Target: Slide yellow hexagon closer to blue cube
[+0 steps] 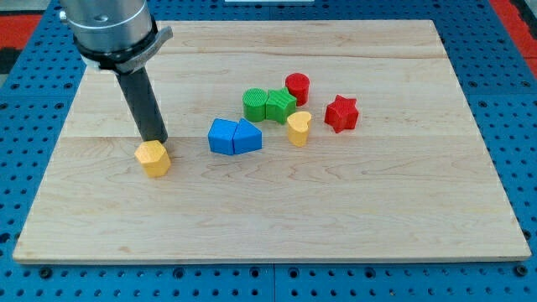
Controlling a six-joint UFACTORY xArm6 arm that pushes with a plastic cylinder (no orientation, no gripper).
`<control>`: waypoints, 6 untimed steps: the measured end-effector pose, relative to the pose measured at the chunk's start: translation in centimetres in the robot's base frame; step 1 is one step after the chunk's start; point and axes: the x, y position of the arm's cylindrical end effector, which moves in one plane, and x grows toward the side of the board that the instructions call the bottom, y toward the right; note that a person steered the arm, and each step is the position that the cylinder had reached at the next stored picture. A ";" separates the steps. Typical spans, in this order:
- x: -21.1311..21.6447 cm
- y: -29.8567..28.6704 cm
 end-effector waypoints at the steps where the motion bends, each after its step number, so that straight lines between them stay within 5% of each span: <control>1: 0.3 -3.5; 2: 2.7 -5.8; 6: 5.3 8.5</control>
